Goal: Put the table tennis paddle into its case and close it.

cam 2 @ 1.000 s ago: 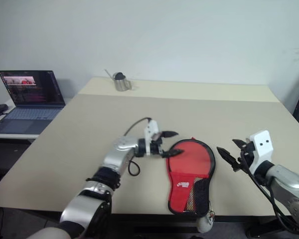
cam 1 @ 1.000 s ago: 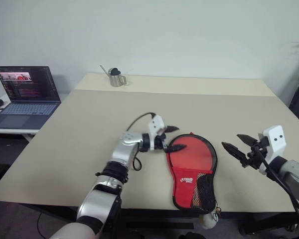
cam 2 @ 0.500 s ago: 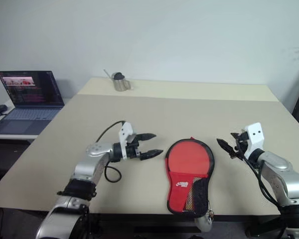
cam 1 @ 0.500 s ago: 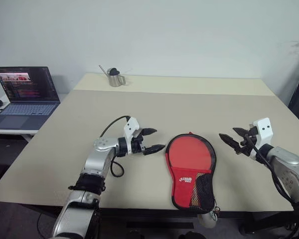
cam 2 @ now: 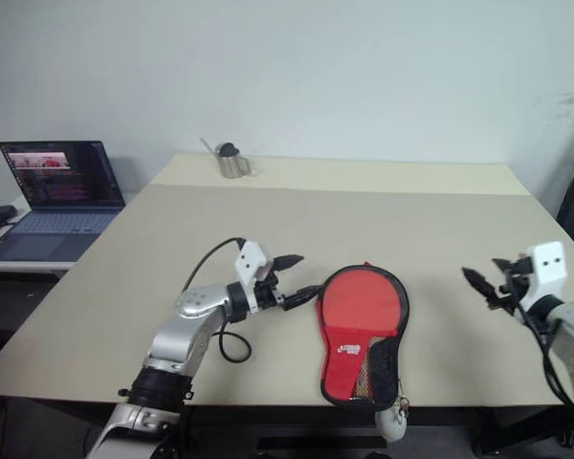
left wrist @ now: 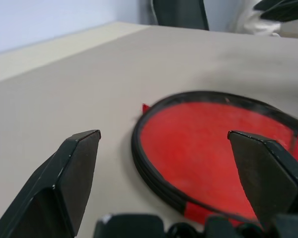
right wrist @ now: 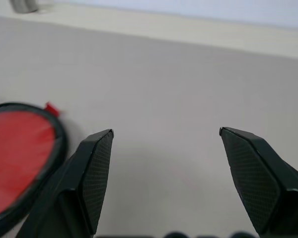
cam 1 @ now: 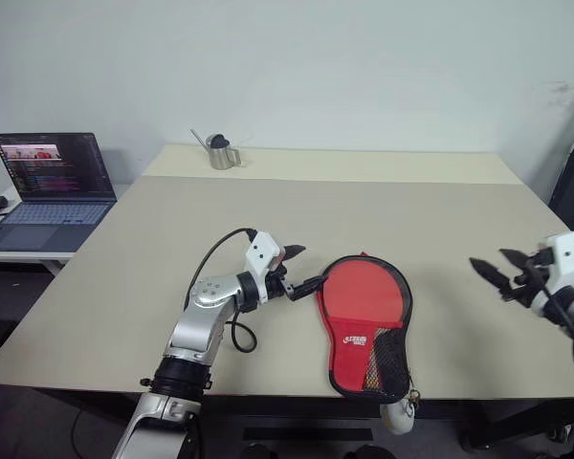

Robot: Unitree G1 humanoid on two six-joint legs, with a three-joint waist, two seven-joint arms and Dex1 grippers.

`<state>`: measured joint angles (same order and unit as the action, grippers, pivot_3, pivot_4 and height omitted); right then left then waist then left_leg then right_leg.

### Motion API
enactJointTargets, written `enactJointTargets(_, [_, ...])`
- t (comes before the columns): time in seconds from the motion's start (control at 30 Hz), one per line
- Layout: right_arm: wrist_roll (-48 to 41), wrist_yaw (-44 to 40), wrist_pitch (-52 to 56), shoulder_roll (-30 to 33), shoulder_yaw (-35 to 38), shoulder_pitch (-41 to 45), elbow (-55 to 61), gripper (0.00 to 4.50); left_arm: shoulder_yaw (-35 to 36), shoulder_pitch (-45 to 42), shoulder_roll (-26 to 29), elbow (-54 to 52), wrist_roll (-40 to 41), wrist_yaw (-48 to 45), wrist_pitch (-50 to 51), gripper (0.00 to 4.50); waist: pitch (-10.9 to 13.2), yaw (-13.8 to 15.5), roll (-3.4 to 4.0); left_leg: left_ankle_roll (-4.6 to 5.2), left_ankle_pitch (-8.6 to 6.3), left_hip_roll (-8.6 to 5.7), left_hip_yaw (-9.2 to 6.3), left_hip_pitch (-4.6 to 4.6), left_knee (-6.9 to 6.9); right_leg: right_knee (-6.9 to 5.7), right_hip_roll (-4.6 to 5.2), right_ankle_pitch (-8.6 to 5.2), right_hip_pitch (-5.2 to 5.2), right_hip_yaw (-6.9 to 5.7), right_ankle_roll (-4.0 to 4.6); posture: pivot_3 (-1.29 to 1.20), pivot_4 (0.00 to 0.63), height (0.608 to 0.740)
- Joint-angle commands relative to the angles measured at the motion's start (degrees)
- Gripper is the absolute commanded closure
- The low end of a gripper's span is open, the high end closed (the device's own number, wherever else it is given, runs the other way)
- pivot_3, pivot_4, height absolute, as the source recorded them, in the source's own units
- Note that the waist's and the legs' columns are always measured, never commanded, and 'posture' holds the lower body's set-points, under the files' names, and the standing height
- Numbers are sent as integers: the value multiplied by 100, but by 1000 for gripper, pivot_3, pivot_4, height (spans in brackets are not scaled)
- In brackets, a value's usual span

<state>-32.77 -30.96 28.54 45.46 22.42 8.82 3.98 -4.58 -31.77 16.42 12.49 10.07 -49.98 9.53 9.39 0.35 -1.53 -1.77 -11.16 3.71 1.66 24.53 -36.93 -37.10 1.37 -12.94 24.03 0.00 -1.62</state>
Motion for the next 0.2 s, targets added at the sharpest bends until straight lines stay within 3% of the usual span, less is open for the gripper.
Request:
enactJointTargets(0.03, [-65,96,236,-42,162,-160,593,777,-53,-213,26,257,-42,-50,-312,0,-1,-20,1,0,0,1,-1,-1,2,1,-3,0,0,2,0,0,150,740])
enactJointTargets(0.2, [-209,206,740,-136,263,-527,1281,777,-230,-473,-31,810,-197,-87,-638,0,-1,-40,5,0,-1,0,4,-6,13,1,-10,0,5,21,-1,0,150,740])
